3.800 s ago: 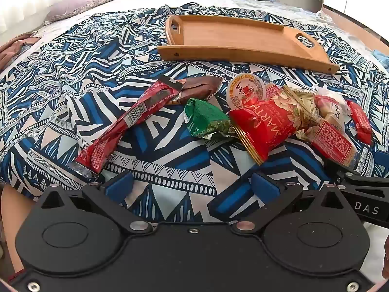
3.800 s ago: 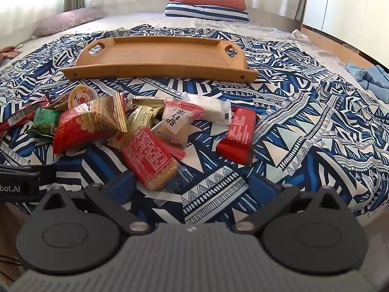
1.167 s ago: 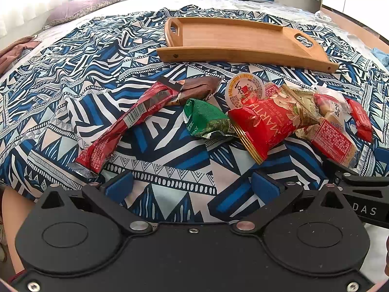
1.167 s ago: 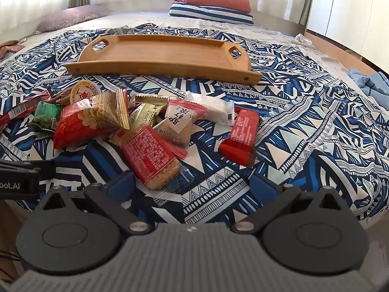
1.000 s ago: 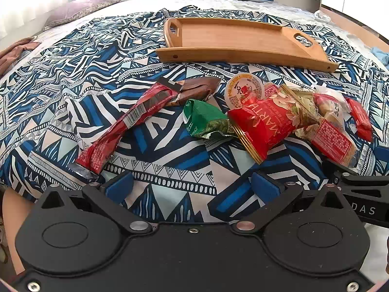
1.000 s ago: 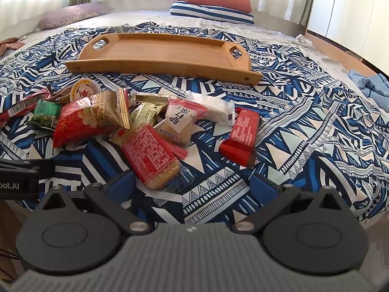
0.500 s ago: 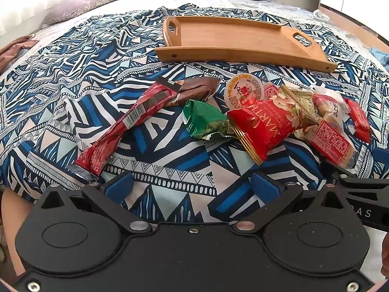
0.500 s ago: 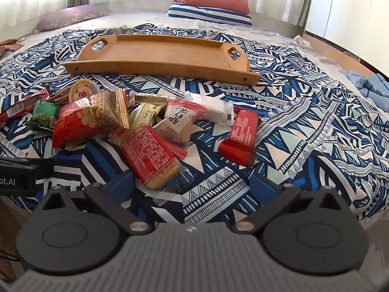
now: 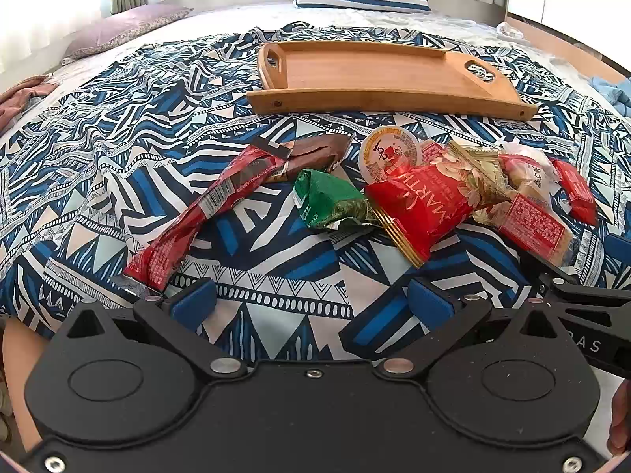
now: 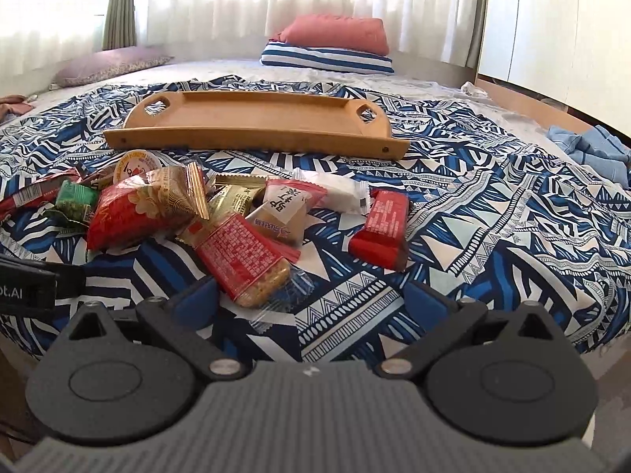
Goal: Organize snacks
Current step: 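Lower the left tool onto the green candy while the right tool lowers onto the red wafer pack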
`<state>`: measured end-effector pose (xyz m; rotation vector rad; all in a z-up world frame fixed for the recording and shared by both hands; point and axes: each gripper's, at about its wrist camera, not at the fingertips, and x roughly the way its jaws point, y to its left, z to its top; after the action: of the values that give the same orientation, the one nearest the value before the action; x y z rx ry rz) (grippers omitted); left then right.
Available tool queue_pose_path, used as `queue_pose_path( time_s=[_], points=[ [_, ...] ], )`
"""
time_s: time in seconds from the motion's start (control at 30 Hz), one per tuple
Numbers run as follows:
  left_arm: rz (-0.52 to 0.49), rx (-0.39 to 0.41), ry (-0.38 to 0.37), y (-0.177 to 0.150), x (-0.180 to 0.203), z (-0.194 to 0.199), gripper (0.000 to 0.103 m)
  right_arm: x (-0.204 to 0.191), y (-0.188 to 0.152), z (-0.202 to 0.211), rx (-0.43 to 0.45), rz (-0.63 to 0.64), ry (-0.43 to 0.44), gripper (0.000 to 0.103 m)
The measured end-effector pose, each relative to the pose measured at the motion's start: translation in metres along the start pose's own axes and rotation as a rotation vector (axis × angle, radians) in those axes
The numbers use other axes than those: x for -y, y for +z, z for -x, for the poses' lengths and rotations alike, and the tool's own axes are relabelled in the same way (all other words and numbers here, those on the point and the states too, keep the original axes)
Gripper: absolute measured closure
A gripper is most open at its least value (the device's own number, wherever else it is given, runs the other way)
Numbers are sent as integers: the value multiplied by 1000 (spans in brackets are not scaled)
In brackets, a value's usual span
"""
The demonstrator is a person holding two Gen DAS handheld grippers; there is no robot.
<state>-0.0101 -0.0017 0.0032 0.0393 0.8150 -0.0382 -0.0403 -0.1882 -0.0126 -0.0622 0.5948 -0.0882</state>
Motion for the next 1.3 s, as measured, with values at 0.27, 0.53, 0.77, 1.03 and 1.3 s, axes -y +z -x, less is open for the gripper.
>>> queue_pose_path(
  time_s=[0.27, 0.53, 0.77, 1.03, 1.3],
  points=[
    [42, 89, -58, 7, -10, 15, 18, 0, 5, 3, -4, -9, 9, 0],
    [113, 137, -108, 20, -19, 22, 44, -9, 7, 19, 89, 38, 58, 7],
    [91, 144, -65, 31, -12, 8, 45, -16, 14, 17, 111, 83, 73, 25],
    [127, 116, -94, 31, -10, -8, 67, -24, 15, 15, 99, 128, 90, 49],
    [169, 123, -107, 28, -15, -8, 62, -27, 13, 13, 84, 111, 74, 33]
  ],
)
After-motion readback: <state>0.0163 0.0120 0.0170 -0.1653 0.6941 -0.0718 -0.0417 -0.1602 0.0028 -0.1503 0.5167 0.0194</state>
